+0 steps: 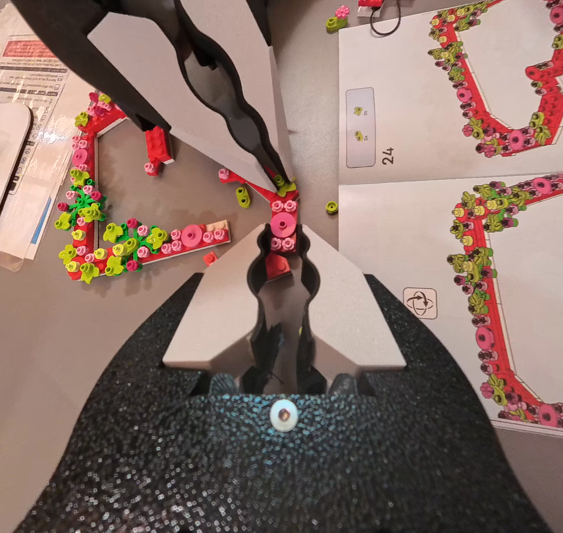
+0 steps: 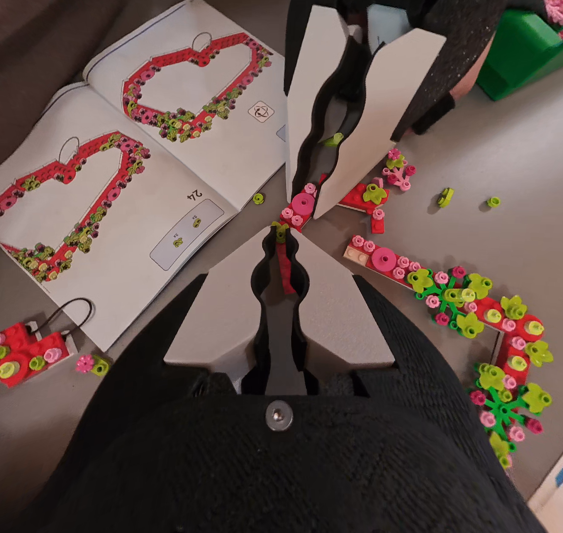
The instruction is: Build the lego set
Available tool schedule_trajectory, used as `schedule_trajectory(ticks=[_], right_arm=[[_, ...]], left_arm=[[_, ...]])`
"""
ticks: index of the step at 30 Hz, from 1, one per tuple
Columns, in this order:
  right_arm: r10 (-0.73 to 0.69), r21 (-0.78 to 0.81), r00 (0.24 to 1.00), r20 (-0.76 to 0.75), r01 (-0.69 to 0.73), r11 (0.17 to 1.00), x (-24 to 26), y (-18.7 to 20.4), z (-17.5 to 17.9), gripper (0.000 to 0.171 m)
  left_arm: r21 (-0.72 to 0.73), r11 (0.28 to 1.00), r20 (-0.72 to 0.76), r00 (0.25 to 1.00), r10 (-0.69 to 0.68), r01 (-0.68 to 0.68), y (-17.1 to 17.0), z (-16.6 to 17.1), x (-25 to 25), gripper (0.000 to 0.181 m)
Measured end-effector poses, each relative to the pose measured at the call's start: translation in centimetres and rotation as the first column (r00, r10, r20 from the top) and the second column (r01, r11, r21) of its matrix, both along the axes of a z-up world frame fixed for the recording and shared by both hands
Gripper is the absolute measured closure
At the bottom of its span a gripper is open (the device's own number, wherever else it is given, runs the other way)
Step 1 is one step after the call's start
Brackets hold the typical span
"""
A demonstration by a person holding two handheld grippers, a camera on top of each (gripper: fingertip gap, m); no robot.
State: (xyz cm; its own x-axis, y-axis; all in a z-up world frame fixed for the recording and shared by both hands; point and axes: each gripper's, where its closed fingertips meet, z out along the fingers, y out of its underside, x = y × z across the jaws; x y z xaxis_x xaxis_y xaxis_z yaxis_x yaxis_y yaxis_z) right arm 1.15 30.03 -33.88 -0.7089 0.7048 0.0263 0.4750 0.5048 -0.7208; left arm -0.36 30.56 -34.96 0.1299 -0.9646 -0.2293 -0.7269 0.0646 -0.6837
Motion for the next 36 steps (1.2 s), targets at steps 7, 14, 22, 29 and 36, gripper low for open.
schedule_trajectory(ticks=[7,14,22,29,36], right_arm=[[0.115,0.069,0.993,0.006,-0.115,0.991,0.1,-0.1,0.0,0.167],[0.086,0.069,0.996,0.000,-0.086,0.994,-0.2,0.4,0.5,0.162],[-0.078,0.051,0.997,0.012,0.077,0.996,-0.6,3.6,1.0,0.165],[-0.108,-0.005,0.986,0.125,0.109,0.994,-0.5,3.4,-0.4,0.163],[-0.102,0.016,0.965,0.243,0.102,0.995,-0.4,3.1,-1.1,0.164]], left_arm=[[0.002,1.000,-0.001,1.000,-0.002,0.002,0.0,0.0,0.0,0.166],[0.022,1.000,-0.004,1.000,0.003,-0.002,0.2,0.0,0.0,0.166],[0.024,1.000,-0.005,1.000,0.001,0.000,0.1,0.0,0.0,0.166],[0.029,1.000,-0.007,1.000,-0.002,0.003,0.2,0.0,0.0,0.166],[0.042,0.998,-0.016,0.999,-0.045,0.045,-0.4,0.0,0.2,0.166]])
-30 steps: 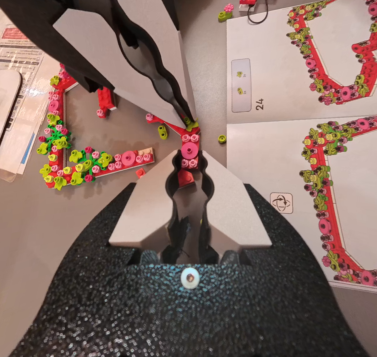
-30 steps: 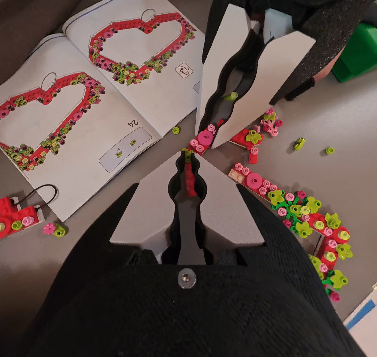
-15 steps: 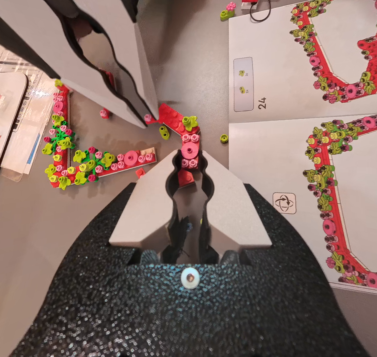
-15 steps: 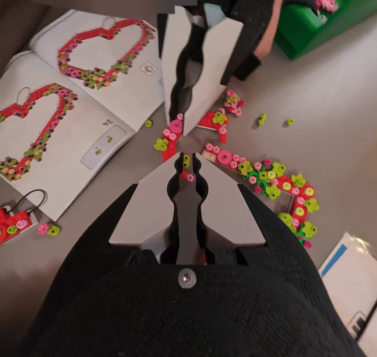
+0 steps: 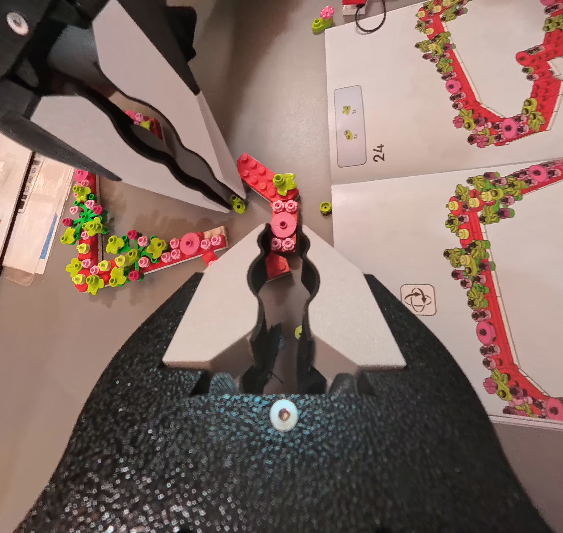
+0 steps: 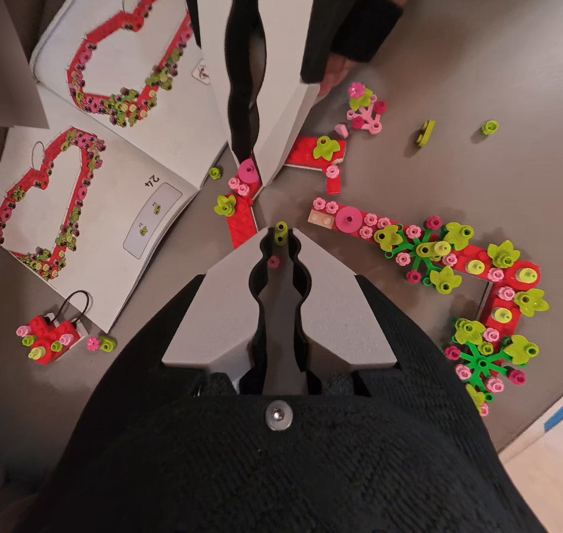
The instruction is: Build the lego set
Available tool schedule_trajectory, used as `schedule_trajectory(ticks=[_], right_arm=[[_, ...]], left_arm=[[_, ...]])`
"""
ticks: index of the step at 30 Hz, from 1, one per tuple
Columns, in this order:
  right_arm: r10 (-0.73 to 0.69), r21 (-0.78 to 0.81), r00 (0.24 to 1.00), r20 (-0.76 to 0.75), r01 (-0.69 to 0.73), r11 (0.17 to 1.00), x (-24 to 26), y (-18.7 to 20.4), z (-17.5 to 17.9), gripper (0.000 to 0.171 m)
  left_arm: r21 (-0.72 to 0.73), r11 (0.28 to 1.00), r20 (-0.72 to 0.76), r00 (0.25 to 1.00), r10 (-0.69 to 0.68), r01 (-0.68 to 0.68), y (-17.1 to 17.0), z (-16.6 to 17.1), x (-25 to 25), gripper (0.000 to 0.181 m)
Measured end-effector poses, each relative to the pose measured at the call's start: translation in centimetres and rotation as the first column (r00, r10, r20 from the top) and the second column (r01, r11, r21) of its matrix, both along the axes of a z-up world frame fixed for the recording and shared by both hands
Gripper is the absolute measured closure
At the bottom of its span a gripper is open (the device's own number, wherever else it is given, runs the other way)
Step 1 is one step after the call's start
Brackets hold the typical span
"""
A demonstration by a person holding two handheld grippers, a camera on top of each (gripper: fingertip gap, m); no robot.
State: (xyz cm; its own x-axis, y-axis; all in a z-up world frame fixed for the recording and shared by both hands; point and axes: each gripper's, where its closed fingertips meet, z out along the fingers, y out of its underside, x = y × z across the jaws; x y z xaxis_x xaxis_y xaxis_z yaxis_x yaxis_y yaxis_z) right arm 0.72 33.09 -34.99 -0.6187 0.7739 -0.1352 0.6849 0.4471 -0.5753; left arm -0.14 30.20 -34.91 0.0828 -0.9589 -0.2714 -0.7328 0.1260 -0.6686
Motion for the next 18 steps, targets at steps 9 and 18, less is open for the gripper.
schedule_trajectory(ticks=[9,18], right_arm=[[0.065,0.030,0.996,-0.056,-0.064,0.997,-0.3,-1.1,1.3,0.166],[0.158,0.046,0.987,-0.012,-0.158,0.986,0.8,-2.7,1.1,0.166]], left_arm=[[-0.025,1.000,0.000,1.000,-0.009,0.009,-0.2,0.0,0.0,0.166],[-0.040,0.999,-0.004,1.000,-0.023,0.022,-0.2,-0.1,0.1,0.166]])
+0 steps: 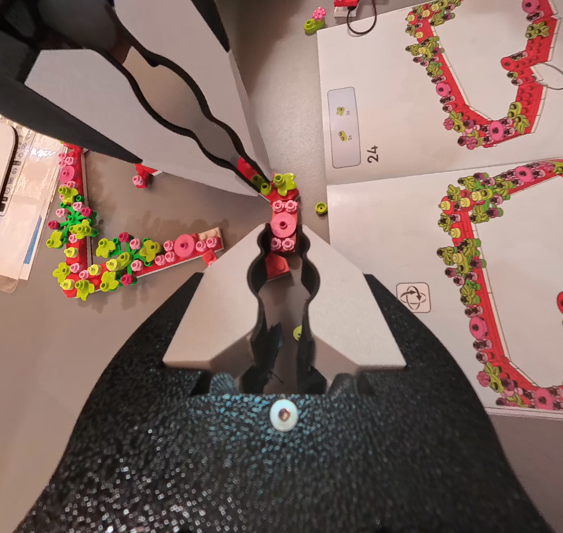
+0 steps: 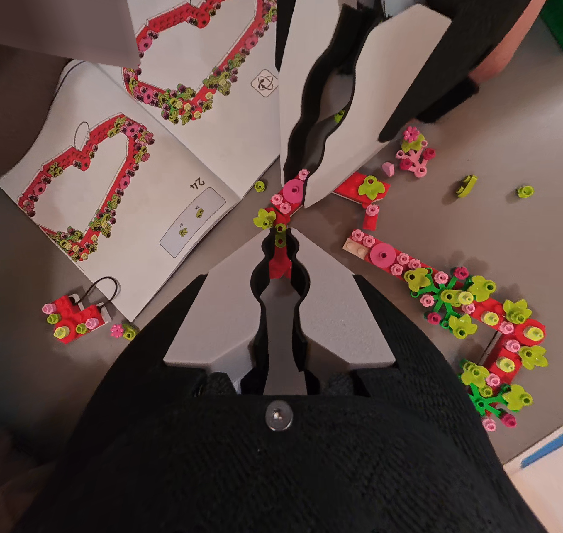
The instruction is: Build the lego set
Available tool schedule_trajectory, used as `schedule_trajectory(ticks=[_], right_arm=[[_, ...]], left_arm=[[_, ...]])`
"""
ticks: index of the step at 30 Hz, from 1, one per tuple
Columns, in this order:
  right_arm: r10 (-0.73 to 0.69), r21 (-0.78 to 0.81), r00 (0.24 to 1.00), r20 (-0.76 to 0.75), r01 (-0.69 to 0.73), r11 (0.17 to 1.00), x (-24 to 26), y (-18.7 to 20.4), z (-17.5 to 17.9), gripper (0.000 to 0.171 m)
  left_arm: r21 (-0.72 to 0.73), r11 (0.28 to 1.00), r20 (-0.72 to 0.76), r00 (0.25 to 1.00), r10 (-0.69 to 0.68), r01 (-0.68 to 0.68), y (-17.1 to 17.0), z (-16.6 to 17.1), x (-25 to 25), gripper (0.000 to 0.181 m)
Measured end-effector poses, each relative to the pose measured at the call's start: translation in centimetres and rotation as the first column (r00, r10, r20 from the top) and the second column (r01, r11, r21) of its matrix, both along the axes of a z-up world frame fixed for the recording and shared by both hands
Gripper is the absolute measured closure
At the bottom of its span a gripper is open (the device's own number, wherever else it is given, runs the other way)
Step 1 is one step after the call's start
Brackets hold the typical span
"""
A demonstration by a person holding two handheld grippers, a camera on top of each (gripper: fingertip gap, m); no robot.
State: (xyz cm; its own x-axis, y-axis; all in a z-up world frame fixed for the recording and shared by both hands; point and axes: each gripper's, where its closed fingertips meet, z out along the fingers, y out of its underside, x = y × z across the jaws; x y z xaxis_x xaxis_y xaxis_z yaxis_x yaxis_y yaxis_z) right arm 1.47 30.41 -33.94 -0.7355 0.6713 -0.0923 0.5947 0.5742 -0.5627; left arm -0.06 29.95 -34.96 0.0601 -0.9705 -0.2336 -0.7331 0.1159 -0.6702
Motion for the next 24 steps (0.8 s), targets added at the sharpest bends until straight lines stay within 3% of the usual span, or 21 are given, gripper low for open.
schedule_trajectory(ticks=[24], right_arm=[[0.036,-0.024,0.999,-0.001,-0.036,0.999,0.02,-0.39,0.06,0.167]], left_arm=[[0.018,1.000,-0.003,1.000,-0.020,0.020,-0.08,0.03,0.16,0.166]])
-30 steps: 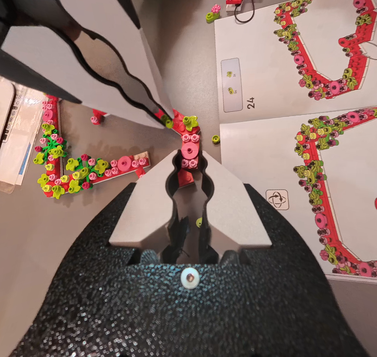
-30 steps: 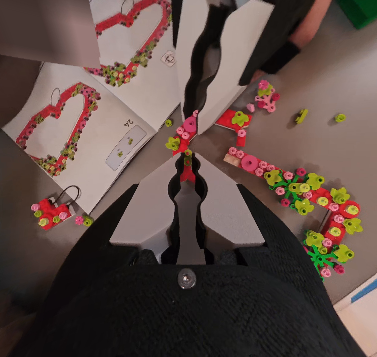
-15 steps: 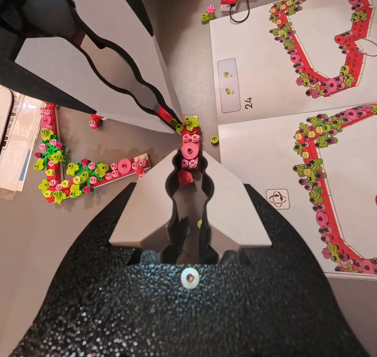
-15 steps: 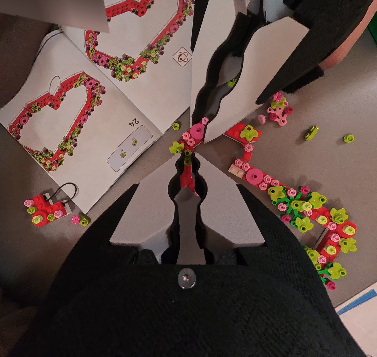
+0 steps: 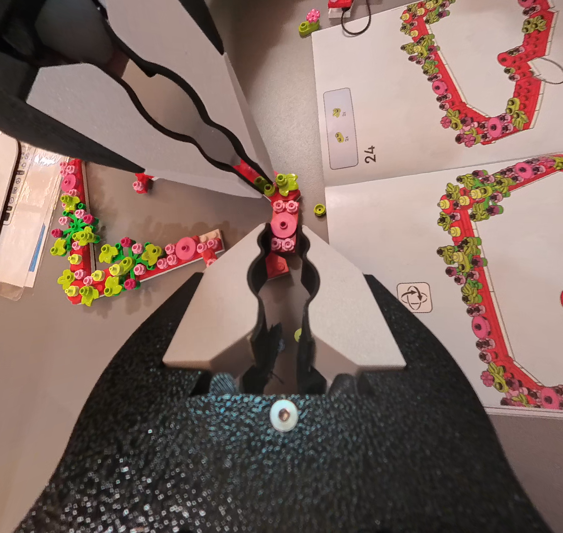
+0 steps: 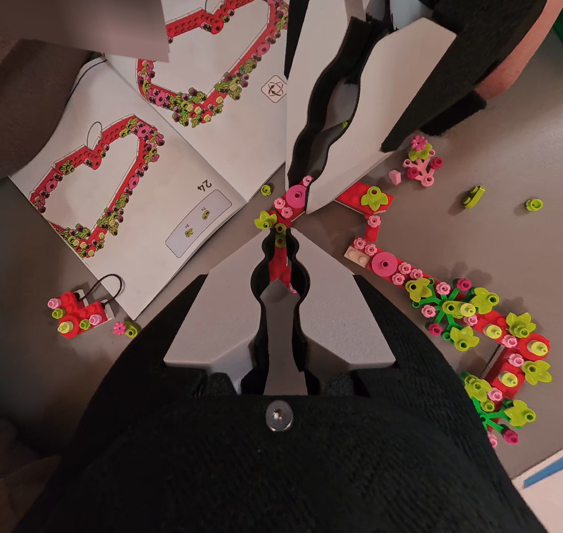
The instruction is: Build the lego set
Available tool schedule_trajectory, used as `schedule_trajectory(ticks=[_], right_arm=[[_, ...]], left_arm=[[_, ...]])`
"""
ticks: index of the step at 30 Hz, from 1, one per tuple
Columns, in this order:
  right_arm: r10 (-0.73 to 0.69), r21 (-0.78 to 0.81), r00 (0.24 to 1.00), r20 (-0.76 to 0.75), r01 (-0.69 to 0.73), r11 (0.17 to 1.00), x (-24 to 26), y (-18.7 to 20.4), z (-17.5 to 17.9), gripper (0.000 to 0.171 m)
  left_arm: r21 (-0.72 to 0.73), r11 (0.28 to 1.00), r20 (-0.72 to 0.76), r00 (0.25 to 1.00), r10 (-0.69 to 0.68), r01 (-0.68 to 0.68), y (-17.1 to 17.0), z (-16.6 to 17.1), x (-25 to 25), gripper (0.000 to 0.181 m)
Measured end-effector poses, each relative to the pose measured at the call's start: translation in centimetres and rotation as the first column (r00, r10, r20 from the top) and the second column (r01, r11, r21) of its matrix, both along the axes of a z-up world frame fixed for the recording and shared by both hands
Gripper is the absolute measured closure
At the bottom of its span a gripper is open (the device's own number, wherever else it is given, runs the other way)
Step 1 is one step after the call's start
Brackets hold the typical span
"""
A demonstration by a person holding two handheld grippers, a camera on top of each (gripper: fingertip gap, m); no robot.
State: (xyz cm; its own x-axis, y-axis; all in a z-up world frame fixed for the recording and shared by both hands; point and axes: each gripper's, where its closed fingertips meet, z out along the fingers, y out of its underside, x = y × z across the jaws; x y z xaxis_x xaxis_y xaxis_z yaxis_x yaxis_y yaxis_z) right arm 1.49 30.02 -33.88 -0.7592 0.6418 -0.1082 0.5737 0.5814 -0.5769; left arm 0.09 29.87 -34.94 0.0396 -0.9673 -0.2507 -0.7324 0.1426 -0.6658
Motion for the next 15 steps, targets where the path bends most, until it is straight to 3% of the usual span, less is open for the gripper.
schedule_trajectory(ticks=[15], right_arm=[[-0.005,-0.079,1.000,0.015,0.006,0.997,-0.03,-0.19,-0.04,0.166]], left_arm=[[-0.004,1.000,0.005,1.000,-0.008,0.008,-0.15,0.00,0.13,0.166]])
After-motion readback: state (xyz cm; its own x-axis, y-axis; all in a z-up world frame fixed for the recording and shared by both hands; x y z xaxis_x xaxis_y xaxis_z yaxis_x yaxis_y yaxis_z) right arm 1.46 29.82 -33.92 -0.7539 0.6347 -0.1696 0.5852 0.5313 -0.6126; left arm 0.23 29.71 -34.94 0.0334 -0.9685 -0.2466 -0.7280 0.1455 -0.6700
